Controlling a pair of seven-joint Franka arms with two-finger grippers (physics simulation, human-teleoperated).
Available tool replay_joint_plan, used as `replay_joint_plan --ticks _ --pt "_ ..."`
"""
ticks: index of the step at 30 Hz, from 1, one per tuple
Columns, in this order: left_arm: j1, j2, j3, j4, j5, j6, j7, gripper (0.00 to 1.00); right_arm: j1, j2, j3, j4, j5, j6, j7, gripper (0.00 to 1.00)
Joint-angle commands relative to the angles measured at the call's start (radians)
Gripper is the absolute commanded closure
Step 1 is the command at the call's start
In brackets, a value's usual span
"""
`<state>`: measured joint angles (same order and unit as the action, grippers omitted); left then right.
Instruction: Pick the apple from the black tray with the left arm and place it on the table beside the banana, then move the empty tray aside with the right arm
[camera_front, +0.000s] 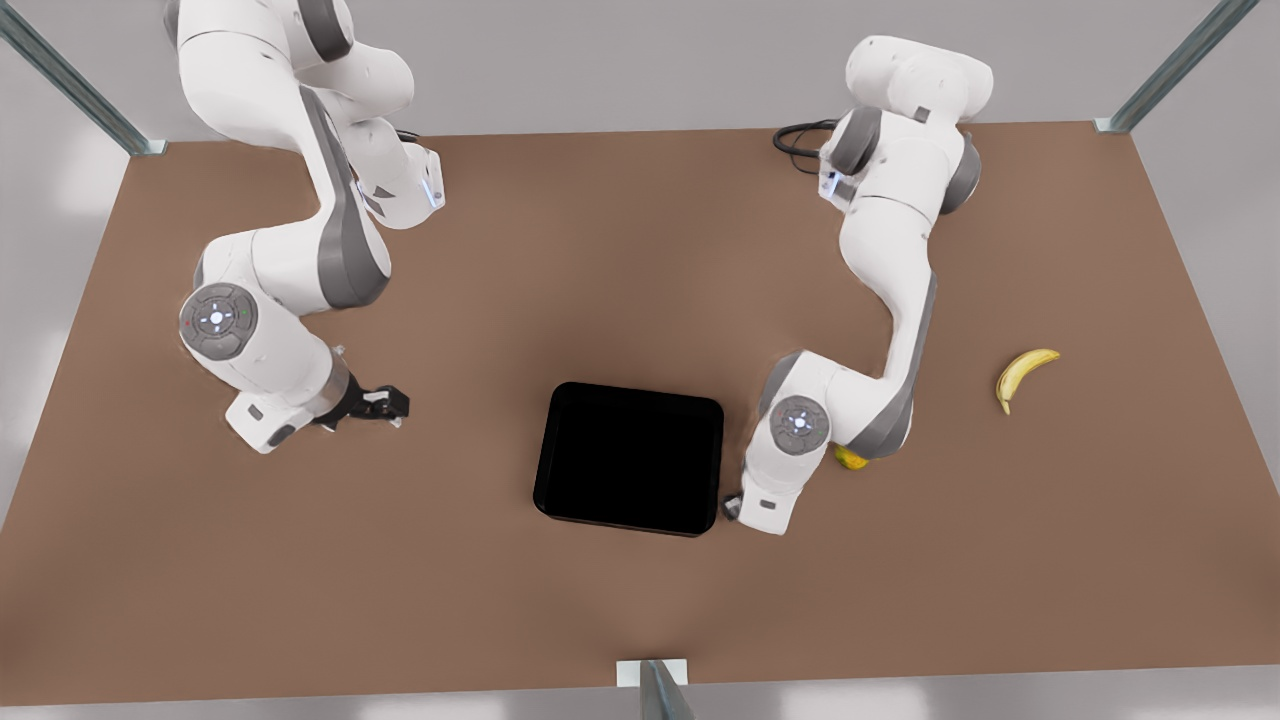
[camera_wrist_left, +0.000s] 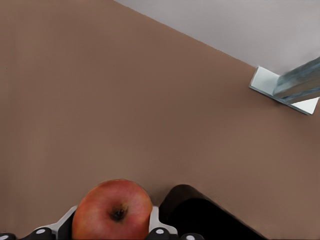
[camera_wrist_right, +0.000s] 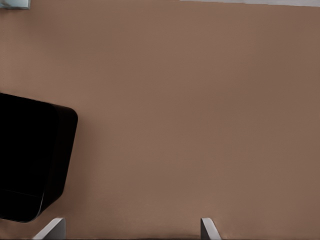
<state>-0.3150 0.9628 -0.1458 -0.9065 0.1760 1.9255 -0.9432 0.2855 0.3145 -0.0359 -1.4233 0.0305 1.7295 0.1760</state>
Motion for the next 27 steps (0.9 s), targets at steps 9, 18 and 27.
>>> replay_joint_plan --ticks 9,18,27 --pt "0.116 0.109 0.011 -0.052 0.002 -0.089 0.383 0.00 0.205 0.081 0.044 0.029 0.029 0.076 0.585 0.00" --pt "0.344 -0.577 -0.021 -0.363 -0.219 -0.380 1.046 0.00 0.259 0.187 0.044 -0.141 0.072 0.490 0.665 0.00" --pt "0.393 -0.696 -0.018 -0.557 -0.231 -0.310 0.962 0.00 0.273 0.242 0.044 -0.269 0.066 0.588 0.611 0.01"
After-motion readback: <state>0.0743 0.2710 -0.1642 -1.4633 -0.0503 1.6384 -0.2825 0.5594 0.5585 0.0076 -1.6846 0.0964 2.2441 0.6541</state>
